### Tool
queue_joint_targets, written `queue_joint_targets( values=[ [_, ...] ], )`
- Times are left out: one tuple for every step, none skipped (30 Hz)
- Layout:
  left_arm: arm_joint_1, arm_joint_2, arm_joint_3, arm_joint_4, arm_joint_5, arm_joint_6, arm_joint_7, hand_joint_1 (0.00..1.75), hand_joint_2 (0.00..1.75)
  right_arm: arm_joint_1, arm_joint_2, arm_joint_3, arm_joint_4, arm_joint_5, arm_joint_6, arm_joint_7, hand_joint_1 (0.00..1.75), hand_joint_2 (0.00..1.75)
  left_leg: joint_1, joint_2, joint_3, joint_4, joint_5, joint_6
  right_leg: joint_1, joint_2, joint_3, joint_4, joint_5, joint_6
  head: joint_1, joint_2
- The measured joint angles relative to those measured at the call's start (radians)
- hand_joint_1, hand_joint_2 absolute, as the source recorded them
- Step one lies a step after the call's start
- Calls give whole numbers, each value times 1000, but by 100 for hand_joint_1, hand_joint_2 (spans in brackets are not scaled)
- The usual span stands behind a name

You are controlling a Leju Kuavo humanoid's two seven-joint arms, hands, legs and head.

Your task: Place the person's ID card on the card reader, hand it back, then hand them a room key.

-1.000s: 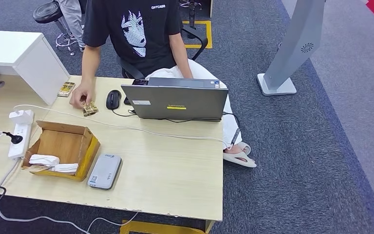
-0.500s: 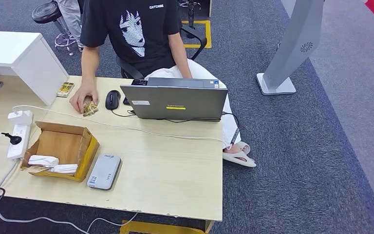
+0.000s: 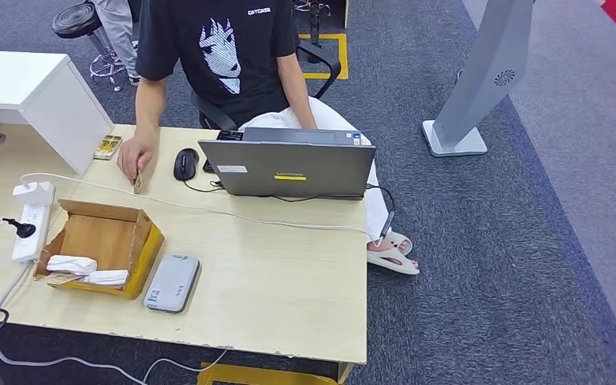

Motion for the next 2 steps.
queue_joint_targets(
  values=[
    [-17, 0, 31, 40, -43, -7, 2, 0, 175, 0, 0, 0, 2, 0, -2, 0, 0, 175, 0, 0, 0, 0, 0, 0, 0, 0, 0, 0, 0, 0, 0, 0],
    [-26, 0, 48, 61, -66, -12, 2, 0, 175, 0, 0, -1, 3, 0, -3, -1, 0, 175, 0, 0, 0, 0, 0, 0, 0, 0, 0, 0, 0, 0, 0, 0]
  ],
)
